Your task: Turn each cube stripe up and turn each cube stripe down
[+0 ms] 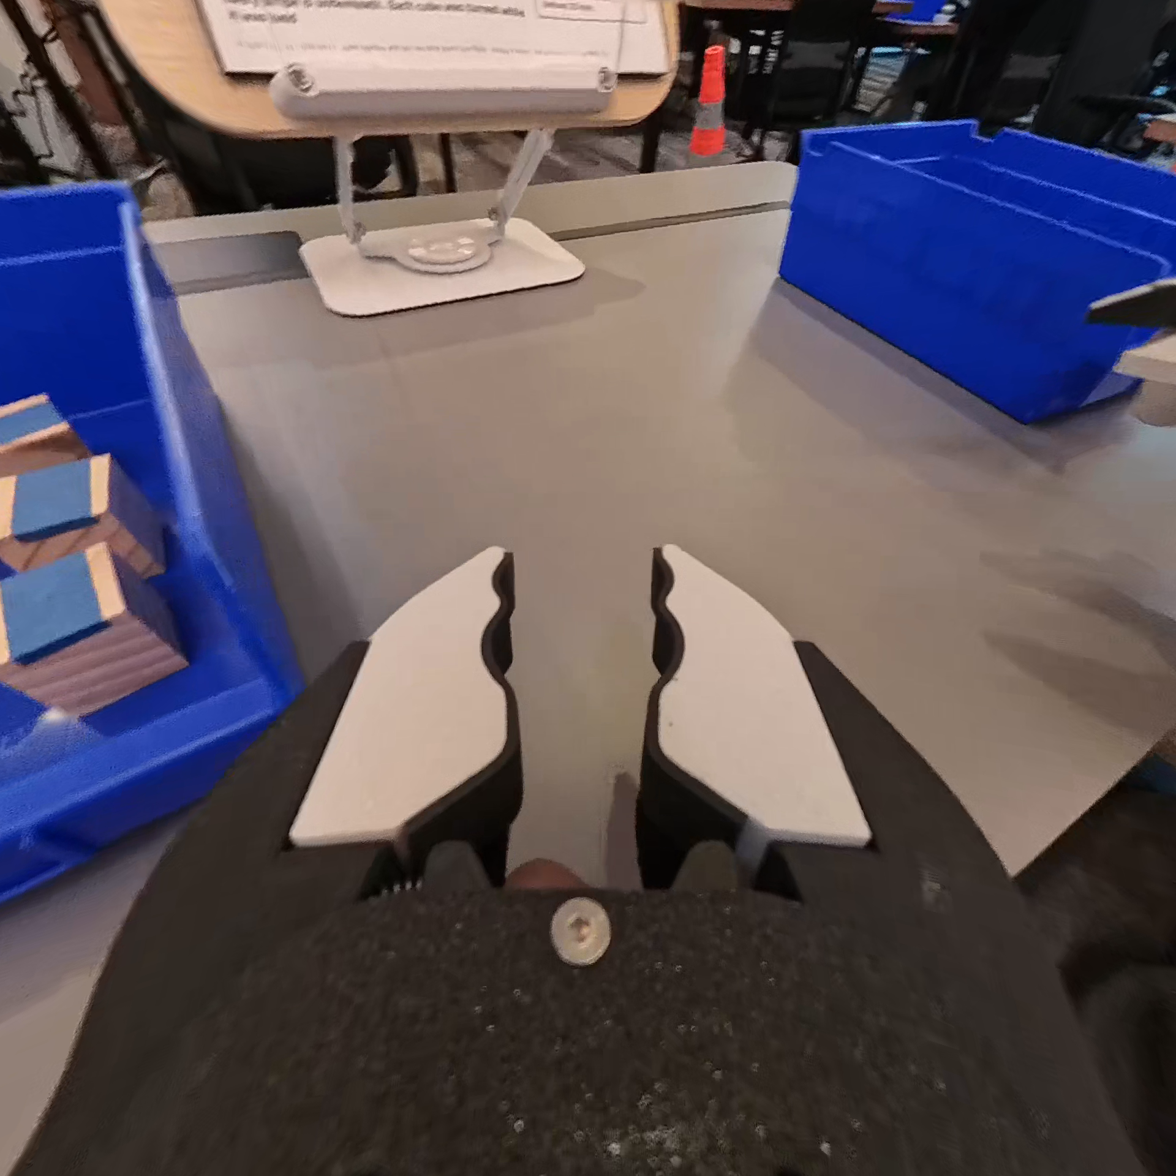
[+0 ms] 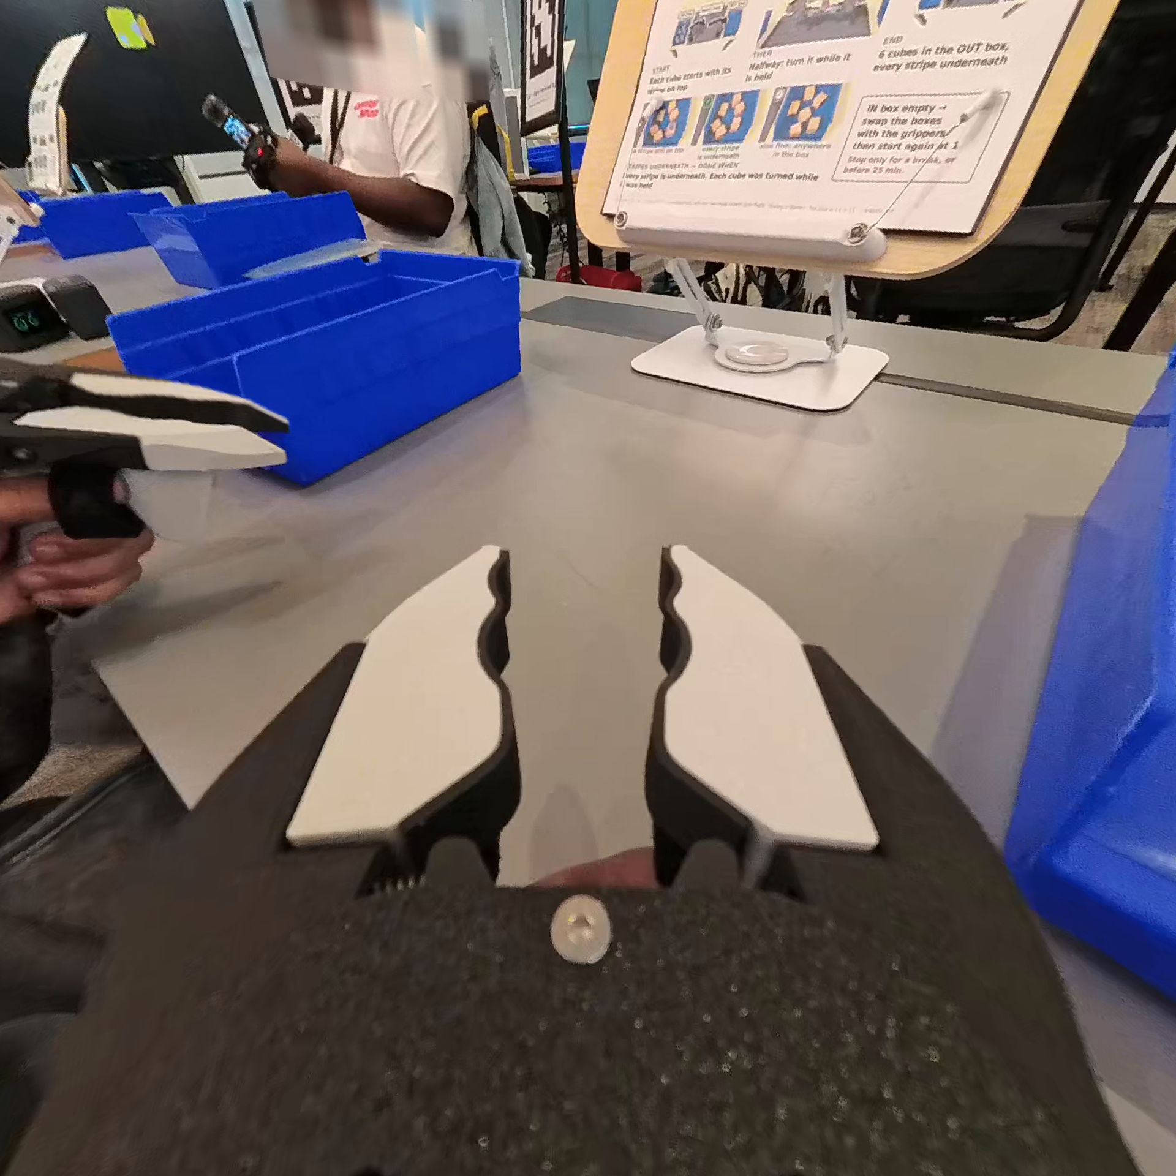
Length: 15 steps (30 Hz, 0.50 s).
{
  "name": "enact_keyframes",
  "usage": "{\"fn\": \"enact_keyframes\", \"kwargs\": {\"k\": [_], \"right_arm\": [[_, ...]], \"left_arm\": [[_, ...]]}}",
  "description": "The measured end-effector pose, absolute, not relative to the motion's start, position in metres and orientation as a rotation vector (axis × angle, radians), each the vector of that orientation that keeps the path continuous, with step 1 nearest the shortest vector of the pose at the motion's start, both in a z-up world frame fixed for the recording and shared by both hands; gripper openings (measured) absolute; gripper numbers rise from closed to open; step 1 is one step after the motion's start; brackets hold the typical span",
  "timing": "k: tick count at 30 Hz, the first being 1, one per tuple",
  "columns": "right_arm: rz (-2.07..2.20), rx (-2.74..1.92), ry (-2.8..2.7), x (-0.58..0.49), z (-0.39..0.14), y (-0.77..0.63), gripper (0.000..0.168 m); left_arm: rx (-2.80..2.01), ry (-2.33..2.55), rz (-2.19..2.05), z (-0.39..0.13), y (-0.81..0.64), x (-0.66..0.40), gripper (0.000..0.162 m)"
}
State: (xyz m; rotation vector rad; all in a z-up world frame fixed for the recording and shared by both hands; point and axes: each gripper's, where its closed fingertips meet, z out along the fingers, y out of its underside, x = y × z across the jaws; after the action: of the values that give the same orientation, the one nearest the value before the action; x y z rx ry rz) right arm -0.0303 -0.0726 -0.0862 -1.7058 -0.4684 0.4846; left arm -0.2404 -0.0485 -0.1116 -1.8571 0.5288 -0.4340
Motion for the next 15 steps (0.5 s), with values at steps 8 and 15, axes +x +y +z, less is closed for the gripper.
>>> {"fn": "enact_keyframes", "kwargs": {"k": [8, 15], "right_arm": [[0.412, -1.658, -0.572, -0.032, -0.084, -0.076, 0.043], [0.531, -1.682, -0.608, -0.047, -0.087, -0.08, 0.043]], "left_arm": [[-1.792, 0.911, -0.563, -0.064, -0.084, -0.257, 0.048], [-2.063, 1.445, -0.108, -0.064, -0.019, -0.369, 0.059]]}}
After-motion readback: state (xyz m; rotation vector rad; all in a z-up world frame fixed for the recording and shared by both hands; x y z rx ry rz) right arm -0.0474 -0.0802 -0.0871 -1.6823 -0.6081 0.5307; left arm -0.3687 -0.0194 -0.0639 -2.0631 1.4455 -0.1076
